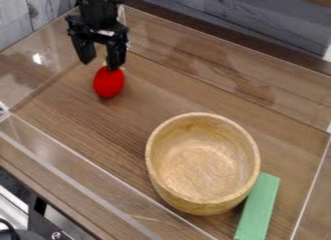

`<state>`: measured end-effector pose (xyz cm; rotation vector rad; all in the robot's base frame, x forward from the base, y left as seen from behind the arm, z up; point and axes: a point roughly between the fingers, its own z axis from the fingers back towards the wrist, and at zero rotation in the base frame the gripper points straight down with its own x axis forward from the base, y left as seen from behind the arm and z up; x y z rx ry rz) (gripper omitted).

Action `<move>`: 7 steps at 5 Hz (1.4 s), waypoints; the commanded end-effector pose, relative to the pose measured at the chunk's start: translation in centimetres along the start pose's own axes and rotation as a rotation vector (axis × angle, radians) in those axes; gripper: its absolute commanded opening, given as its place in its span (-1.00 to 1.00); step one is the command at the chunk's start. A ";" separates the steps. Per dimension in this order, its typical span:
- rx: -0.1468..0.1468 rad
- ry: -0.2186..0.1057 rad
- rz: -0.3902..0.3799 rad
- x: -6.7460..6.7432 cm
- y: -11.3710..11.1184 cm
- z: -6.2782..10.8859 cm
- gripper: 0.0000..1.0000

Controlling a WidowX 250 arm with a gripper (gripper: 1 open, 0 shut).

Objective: Move the red object to the right side of the table

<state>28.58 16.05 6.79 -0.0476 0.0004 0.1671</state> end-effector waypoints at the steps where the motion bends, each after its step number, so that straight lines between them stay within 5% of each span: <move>1: 0.025 -0.038 0.012 1.0 0.1 0.8 1.00; 5: 0.048 0.004 -0.108 1.3 0.1 -2.7 1.00; 7: 0.036 0.011 -0.133 0.5 0.4 -3.8 1.00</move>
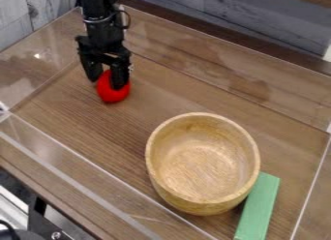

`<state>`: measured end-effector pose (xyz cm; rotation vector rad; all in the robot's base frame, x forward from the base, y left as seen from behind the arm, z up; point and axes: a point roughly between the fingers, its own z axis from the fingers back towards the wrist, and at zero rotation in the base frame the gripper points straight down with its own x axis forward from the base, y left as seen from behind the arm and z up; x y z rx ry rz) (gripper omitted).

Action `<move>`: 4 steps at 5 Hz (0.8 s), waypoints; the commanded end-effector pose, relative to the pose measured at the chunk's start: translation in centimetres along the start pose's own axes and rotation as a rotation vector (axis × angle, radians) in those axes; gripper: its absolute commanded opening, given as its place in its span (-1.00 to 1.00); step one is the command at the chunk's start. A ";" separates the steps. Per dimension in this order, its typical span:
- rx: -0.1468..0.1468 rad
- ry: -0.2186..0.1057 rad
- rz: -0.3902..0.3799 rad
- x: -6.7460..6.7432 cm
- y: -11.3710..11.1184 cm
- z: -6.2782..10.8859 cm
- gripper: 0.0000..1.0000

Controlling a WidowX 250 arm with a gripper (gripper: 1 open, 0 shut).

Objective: Move the red object to the right side of the table

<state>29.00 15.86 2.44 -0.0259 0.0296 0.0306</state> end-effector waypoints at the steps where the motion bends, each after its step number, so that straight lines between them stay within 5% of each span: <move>1: 0.016 -0.017 0.009 -0.5 0.9 1.1 -1.00; 2: 0.026 -0.025 0.021 -0.9 1.1 2.4 -1.00; 4: 0.071 -0.097 -0.114 0.1 -2.7 6.5 -1.00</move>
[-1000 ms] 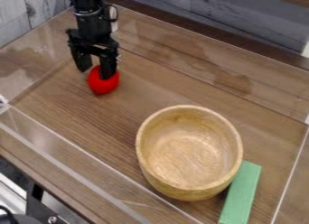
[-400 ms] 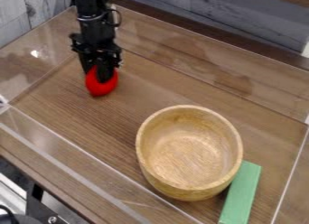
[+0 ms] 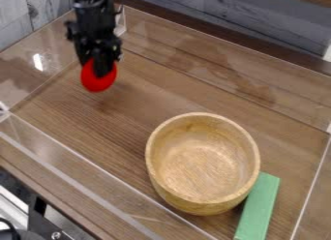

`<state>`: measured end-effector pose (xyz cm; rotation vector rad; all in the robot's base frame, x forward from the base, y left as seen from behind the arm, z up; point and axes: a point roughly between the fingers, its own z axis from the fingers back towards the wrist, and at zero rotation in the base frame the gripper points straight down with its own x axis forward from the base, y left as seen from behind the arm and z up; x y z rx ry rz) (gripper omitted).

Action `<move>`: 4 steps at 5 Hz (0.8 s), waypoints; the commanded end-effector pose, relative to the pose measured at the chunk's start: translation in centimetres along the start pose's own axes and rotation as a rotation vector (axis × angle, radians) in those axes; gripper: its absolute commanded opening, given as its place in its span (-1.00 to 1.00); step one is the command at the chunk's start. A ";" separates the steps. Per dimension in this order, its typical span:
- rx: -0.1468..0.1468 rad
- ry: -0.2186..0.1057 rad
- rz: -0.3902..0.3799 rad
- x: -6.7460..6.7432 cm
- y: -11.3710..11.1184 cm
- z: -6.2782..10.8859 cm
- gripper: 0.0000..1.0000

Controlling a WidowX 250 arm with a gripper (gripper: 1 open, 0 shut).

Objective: Move the red object to the right side of the table

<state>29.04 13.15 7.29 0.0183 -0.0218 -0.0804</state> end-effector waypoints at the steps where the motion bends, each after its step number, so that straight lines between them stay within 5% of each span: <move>1: 0.031 -0.062 0.055 2.4 -3.8 3.1 -1.00; 4: -0.005 -0.048 0.138 7.7 -17.6 2.1 -1.00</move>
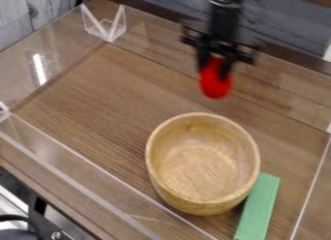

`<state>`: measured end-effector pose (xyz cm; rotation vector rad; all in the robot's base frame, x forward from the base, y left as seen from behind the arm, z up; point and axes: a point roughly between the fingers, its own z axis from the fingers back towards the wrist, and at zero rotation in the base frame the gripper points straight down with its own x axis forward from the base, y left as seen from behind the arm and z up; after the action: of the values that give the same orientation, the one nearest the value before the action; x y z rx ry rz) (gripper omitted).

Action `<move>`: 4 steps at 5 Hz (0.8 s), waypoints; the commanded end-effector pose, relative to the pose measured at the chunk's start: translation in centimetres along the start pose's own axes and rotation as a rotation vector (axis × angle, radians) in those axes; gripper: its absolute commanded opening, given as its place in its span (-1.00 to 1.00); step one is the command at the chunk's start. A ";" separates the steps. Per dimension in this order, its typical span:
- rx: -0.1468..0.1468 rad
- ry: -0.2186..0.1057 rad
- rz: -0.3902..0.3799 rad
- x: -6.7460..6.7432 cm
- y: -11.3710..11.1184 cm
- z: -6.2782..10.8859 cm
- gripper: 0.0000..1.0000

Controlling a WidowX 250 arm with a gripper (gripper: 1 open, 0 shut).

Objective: Move the red object to the right side of the table

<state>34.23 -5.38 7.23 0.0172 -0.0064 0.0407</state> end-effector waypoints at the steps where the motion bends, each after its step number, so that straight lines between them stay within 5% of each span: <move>1: -0.014 -0.061 0.031 1.4 -3.4 1.8 -1.00; 2: -0.020 -0.054 0.071 1.5 -5.9 1.3 -1.00; 4: -0.005 -0.029 0.213 2.8 -5.7 0.3 -1.00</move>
<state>36.21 -10.97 5.28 0.0360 0.0241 0.2435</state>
